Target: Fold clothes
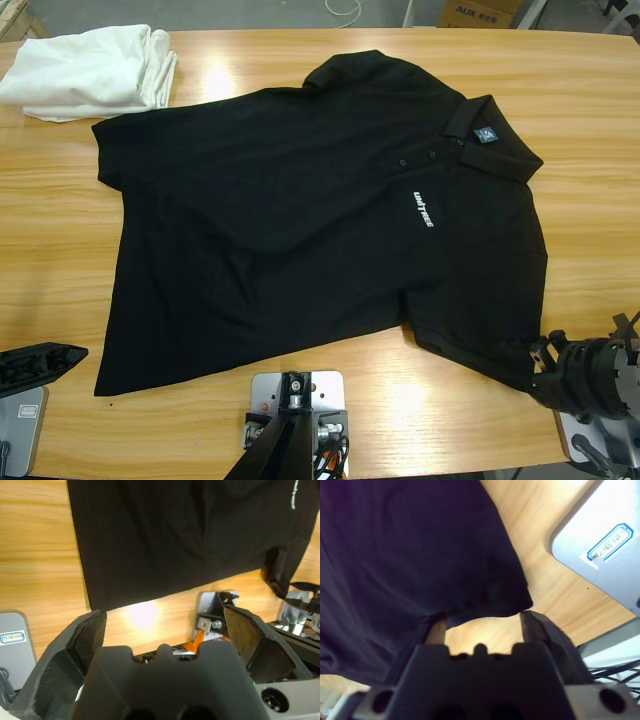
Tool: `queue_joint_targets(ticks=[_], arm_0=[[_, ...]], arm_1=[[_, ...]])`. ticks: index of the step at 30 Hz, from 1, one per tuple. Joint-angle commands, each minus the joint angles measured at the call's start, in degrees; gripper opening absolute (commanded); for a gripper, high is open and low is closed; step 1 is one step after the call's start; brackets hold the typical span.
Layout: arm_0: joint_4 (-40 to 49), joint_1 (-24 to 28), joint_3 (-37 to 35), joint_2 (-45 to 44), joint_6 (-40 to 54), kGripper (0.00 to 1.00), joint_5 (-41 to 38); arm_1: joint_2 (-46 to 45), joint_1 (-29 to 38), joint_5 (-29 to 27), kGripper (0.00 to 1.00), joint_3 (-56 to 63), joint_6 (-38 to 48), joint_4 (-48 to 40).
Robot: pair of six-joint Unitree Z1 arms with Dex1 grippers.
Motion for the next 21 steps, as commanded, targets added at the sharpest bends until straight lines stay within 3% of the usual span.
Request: queue_joint_targets(ticks=[1, 4, 7, 10, 12, 13, 17, 20, 21], arm_0=[[-2.56, -0.3, 2.95, -1.07, 0.57, 0.908, -0.07], [-4.49, -0.3, 3.64, -0.48, 0.57, 0.901, -0.13], [-4.86, -0.29, 4.02, -0.99, 0.66, 0.867, -0.42], [-5.21, -0.29, 4.69, -1.16, 0.66, 0.867, -0.42], [-5.48, -0.29, 4.97, -1.41, 0.66, 0.862, -0.42], [-5.48, -0.29, 5.17, -1.88, 0.66, 0.862, -0.42], [-5.48, -0.27, 6.19, -3.5, 0.61, 0.862, -0.42], [-6.18, -0.25, 6.41, -3.08, 0.52, 0.862, -0.42], [-7.02, -0.29, 6.62, -2.64, 0.48, 0.862, -0.42]], arm_1=[[0.26, 1.23, 7.22, 0.521, 1.25, 1.39, 1.2], [1.23, 2.2, 7.41, 0.527, 1.21, 1.42, 1.43], [-0.04, 2.31, 5.76, 0.734, 1.03, 1.72, 2.47], [1.92, 2.31, 4.92, 0.762, 0.98, 3.53, 3.57], [4.18, 2.31, 4.14, 0.922, 0.93, 4.68, 3.24], [4.92, 2.31, 3.51, 0.952, 0.86, 4.92, 3.24], [7.1, 2.31, 0.42, 0.945, 0.89, 6.22, 2.36], [6.93, 2.31, -0.75, 0.725, 1.02, 5.8, 1.24], [6.31, 2.31, -0.97, 0.695, 1.0, 5.54, 0.87]])
